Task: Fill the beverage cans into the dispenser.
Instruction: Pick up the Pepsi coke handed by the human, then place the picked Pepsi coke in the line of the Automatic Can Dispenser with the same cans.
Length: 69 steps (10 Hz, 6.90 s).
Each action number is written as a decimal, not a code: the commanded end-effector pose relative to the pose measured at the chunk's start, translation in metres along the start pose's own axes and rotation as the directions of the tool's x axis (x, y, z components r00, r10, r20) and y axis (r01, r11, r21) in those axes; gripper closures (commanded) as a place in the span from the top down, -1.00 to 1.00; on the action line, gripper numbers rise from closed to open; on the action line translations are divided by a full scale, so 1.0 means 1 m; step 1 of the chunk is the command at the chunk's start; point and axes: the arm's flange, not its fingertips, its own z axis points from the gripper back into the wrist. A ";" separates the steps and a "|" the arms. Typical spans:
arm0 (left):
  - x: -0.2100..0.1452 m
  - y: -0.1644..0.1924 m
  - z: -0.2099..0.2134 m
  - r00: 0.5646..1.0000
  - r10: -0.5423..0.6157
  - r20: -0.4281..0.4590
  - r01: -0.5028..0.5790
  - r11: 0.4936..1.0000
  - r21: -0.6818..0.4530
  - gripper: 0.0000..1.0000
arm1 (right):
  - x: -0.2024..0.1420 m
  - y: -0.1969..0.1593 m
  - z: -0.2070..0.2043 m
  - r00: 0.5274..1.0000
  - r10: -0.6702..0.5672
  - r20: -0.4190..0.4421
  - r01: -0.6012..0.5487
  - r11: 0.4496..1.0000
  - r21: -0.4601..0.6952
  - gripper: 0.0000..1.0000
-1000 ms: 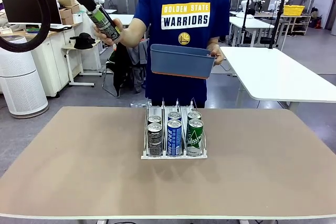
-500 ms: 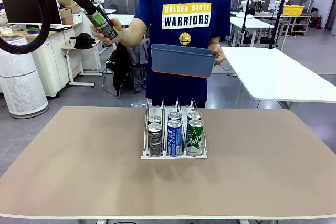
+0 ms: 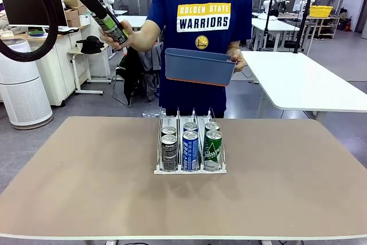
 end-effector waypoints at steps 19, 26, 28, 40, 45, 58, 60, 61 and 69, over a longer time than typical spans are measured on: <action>0.001 -0.001 0.000 1.000 0.012 0.006 -0.012 1.000 -0.008 -1.00 | 0.001 0.001 0.000 1.000 0.000 0.000 0.000 1.000 0.008 1.00; 0.001 -0.001 0.000 1.000 0.012 0.006 -0.012 1.000 -0.008 -1.00 | 0.001 0.001 0.000 1.000 0.000 0.000 0.000 1.000 0.008 1.00; 0.001 -0.001 0.000 1.000 0.012 0.006 -0.012 1.000 -0.008 -1.00 | 0.001 0.001 0.000 1.000 0.000 0.000 0.000 1.000 0.008 1.00; 0.001 -0.001 0.000 1.000 0.012 0.006 -0.012 1.000 -0.008 -1.00 | 0.001 0.001 0.000 1.000 0.000 0.000 0.000 1.000 0.008 1.00; 0.001 -0.001 0.000 1.000 0.012 0.006 -0.012 1.000 -0.008 -1.00 | 0.001 0.001 0.000 1.000 0.000 0.000 0.000 1.000 0.008 1.00; 0.001 -0.001 0.000 1.000 0.012 0.006 -0.012 1.000 -0.008 -1.00 | 0.001 0.001 0.000 1.000 0.000 0.000 0.000 1.000 0.008 1.00; 0.002 -0.002 -0.002 1.000 0.017 0.012 -0.017 1.000 -0.016 0.15 | 0.001 0.001 0.000 1.000 0.000 0.000 0.000 1.000 0.008 1.00; 0.007 -0.006 -0.001 0.997 0.065 -0.052 -0.070 0.994 -0.086 0.15 | 0.001 0.001 0.000 1.000 0.000 0.000 0.000 1.000 0.008 1.00; 0.013 -0.095 -0.048 0.957 0.173 -0.234 -0.197 0.977 -0.080 0.15 | 0.001 0.001 0.000 1.000 0.000 0.000 0.000 1.000 0.008 1.00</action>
